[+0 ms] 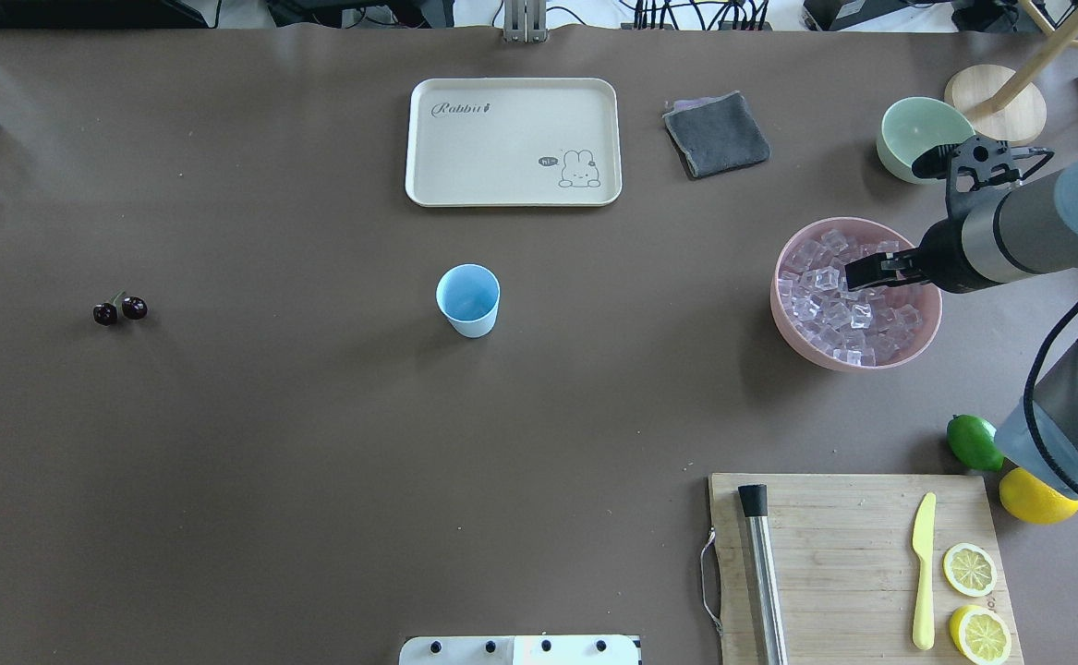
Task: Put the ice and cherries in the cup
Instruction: 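Lower the right gripper into the bowl and grasp another ice cube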
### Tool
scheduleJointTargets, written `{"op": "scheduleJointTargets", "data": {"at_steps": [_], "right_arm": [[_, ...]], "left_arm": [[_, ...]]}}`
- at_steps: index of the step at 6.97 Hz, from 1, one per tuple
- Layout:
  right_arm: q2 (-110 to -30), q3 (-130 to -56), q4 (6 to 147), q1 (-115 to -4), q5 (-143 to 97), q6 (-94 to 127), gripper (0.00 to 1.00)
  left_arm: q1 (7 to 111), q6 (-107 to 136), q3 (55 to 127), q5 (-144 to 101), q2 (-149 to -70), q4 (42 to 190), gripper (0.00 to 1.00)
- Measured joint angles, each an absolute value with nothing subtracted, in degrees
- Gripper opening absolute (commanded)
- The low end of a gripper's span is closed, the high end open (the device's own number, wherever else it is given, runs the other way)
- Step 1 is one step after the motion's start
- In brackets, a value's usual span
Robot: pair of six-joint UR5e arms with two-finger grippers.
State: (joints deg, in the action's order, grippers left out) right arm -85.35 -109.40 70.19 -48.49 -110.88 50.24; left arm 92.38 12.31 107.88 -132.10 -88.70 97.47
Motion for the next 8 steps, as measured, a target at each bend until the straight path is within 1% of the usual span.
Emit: {"op": "scheduleJointTargets", "data": {"at_steps": [1,6,7,8], "right_arm": [[-85.09,-109.26,71.15,-47.3,-110.04,50.21,0.68],[-86.1,-108.86,71.72,-43.32,-106.79,50.15,0.68],[-86.26,-108.69,71.74,-43.08,-106.6,50.16,0.66],[-86.35,-108.47,71.78,-42.82,-106.36,50.18,0.62]], "left_arm": [[92.37,12.28,107.81,-132.1,-88.69,97.49,0.98],[92.37,12.4,107.92,-132.2,-86.26,101.57,0.98],[92.37,12.42,107.95,-132.24,-86.18,101.78,0.98],[92.34,12.41,107.89,-132.24,-86.15,101.87,0.98]]}}
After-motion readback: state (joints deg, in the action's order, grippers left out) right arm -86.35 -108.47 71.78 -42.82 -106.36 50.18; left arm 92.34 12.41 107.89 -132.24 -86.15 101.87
